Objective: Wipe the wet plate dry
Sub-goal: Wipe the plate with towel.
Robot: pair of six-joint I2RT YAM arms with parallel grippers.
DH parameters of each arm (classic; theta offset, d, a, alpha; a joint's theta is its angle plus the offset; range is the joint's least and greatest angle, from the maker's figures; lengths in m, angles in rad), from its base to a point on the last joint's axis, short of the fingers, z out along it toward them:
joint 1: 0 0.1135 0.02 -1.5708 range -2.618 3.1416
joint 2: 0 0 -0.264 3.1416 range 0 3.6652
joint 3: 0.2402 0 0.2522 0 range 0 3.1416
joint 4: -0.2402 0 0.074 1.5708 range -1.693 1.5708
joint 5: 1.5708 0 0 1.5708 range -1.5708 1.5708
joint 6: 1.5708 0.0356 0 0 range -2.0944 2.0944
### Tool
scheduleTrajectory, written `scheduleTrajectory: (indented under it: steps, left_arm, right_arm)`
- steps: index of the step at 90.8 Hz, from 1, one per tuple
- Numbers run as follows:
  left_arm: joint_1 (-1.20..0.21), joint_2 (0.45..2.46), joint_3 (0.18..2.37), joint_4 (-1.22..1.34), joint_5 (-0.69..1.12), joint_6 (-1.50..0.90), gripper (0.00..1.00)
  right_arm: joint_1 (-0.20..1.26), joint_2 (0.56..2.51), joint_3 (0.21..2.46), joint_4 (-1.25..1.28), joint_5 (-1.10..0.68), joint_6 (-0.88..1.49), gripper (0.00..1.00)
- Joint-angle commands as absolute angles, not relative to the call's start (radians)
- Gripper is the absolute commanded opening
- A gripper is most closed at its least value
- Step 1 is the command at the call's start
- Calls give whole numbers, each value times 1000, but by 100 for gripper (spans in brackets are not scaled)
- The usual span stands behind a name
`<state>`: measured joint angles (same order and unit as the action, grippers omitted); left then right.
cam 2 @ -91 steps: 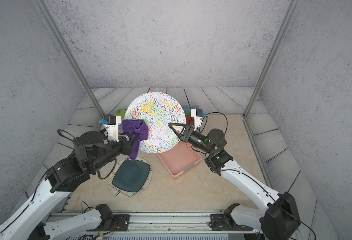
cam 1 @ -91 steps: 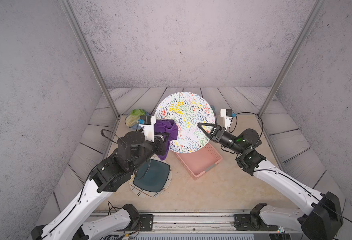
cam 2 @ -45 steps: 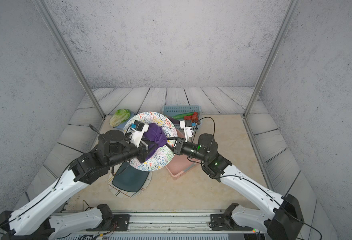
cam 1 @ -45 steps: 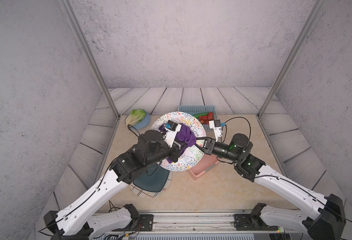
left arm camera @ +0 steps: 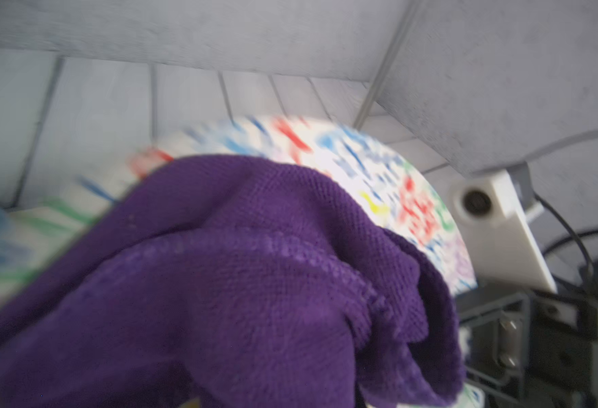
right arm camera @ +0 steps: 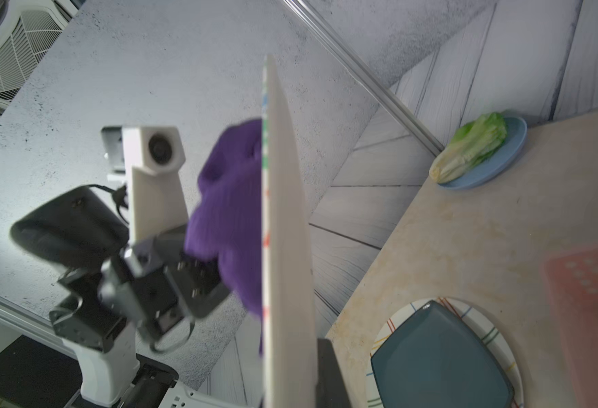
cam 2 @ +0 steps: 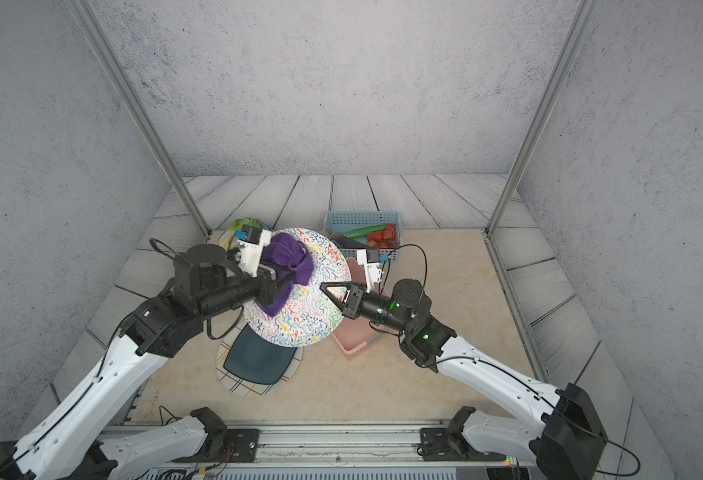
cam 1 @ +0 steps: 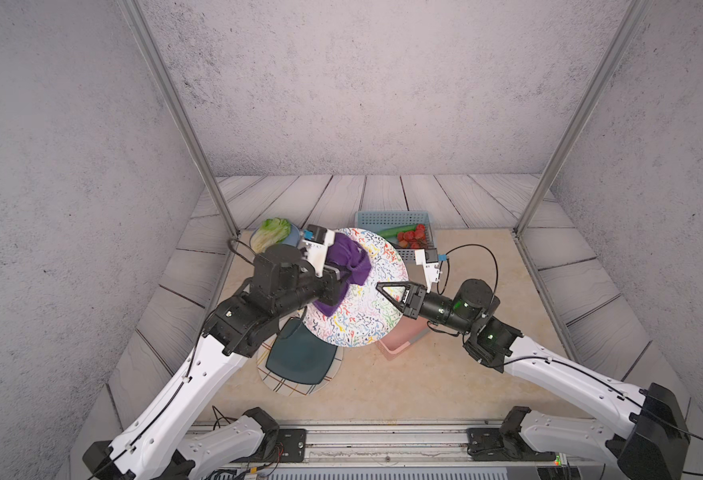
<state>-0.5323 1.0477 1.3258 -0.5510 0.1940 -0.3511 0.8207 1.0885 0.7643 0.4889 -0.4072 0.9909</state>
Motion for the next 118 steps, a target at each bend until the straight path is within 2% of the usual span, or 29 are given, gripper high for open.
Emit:
scheduleTrajectory:
  steps: [1,6,9,15,25,35,44,56,75,85,92,103,118]
  left_arm:
    - [-364,1030,1315,-610,340,-479,0]
    - [-252,994,1241,-440,591,-678,0]
    - [-185,978,1178,-247,726,-851,0]
    - [-92,969,1051,130,879,-1223,0]
    - [-59,1000,973,509,916,-1564,0]
    - [-115,1029,967,730,892,-1756,0]
    - [-207,1057,965,881,825,-1890,0]
    - [-368,1105,981,1026,735,-1984,0]
    - [-557,1067,976,991,631,-1878,0]
    - [-679,1048,961,958,588,-1791,0]
    - [-679,1035,955,986,561,-1796,0]
    - [-588,1037,1042,1002,574,-1846,0]
    - [-554,1101,1146,1028,567,-1880,0]
  right_arm:
    - [828,899,728,700,-441,1020,0]
    - [775,850,697,675,-421,1060,0]
    - [727,828,679,688,-420,1089,0]
    - [637,808,643,777,-442,1196,0]
    - [584,857,645,963,-507,1314,0]
    - [586,967,701,1085,-597,1388,0]
    - [595,1066,731,1186,-594,1434,0]
    - [603,1222,802,1394,-566,1539,0]
    - [644,1309,934,1374,-565,1501,0]
    - [623,1356,986,1398,-475,1530,0]
    - [572,1368,1003,1389,-464,1553,0]
    - [537,1338,951,1386,-453,1551,0]
    - [610,1297,905,1347,-543,1503,0]
